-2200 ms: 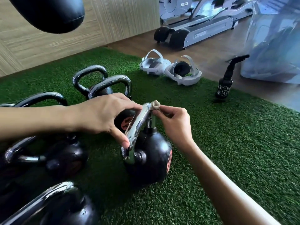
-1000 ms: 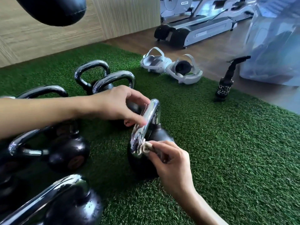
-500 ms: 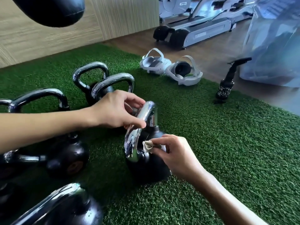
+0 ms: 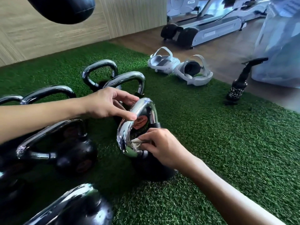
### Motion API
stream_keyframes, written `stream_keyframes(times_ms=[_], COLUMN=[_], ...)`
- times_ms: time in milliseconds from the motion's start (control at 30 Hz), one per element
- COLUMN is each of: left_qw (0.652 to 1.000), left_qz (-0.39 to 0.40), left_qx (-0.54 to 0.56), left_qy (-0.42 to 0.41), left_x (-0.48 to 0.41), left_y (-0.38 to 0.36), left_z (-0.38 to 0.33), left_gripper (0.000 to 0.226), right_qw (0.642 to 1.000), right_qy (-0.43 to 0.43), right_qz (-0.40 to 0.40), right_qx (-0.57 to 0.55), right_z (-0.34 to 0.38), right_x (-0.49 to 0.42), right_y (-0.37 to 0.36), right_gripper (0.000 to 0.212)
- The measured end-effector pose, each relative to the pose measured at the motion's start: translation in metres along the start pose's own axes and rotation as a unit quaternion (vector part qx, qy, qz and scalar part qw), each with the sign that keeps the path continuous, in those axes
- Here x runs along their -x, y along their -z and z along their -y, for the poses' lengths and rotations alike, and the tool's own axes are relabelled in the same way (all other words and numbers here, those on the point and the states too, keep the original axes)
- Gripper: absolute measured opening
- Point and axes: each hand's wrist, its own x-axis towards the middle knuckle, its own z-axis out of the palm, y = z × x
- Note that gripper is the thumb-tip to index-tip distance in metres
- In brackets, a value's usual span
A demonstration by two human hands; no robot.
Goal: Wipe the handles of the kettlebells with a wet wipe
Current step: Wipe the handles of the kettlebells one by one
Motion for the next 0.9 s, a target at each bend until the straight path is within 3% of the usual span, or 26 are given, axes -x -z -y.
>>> stream_keyframes(times_ms=[200,267,400,633,767,900], left_qw=[1.000,1.000,0.999,0.999,1.000,0.999], left_qz=[0.001,0.002,0.004,0.008,0.008,0.006], left_qx=[0.007,0.008,0.040,0.035,0.027,0.037], left_qy=[-0.002,-0.001,-0.007,-0.006,-0.002,-0.003], left_x=[0.002,0.002,0.005,0.007,0.006,0.007], left_y=[0.008,0.011,0.013,0.015,0.016,0.015], left_z=[0.018,0.023,0.034,0.040,0.043,0.043], left_gripper=[0.068,0.068,0.066,0.075,0.080,0.078], right_qw=[0.984,0.979,0.980,0.929,0.943,0.926], right_qy=[-0.052,-0.062,-0.071,-0.170,-0.152,-0.165], right_qz=[-0.099,-0.094,-0.093,-0.254,-0.232,-0.289], right_qx=[-0.137,-0.171,-0.161,-0.208,-0.183,-0.179], right_z=[0.017,0.022,0.027,0.025,0.031,0.026], right_x=[-0.025,-0.018,-0.014,-0.047,-0.037,-0.049], right_y=[-0.008,-0.014,-0.021,-0.035,-0.046,-0.039], right_gripper=[0.019,0.017,0.018,0.012,0.014,0.014])
